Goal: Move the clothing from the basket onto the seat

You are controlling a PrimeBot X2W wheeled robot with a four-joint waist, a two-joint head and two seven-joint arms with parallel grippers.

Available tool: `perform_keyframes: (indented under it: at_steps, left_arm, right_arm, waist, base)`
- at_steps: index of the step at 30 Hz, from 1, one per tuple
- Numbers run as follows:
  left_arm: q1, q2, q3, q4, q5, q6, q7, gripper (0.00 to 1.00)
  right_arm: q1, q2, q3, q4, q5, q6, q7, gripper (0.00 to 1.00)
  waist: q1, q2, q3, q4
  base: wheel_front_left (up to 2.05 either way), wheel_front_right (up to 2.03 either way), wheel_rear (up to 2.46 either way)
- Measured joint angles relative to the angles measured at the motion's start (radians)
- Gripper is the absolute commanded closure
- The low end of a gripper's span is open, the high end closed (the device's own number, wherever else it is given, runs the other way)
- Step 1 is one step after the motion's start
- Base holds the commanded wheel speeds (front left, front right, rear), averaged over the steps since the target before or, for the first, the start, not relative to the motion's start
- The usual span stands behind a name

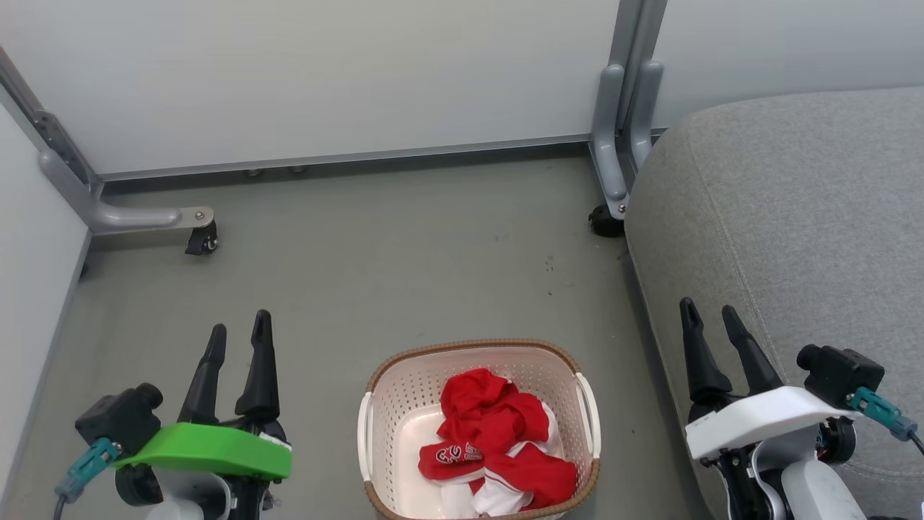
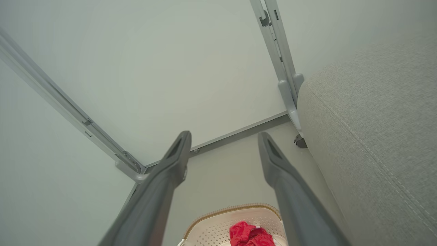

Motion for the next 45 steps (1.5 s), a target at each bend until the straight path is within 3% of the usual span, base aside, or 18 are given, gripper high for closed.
perform_keyframes:
  at_steps: [45]
  left_arm:
    - [0.001,-0.002,-0.029,0.073,0.398,-0.001,-0.101,0.00]
  right_arm:
    - [0.007,-0.002,0.016,0.012,-0.366,0.000,-0.042,0.00]
  waist:
    - [0.0000,0.0000,0.010,0.002]
  base:
    - [0.00,0.00,0.00]
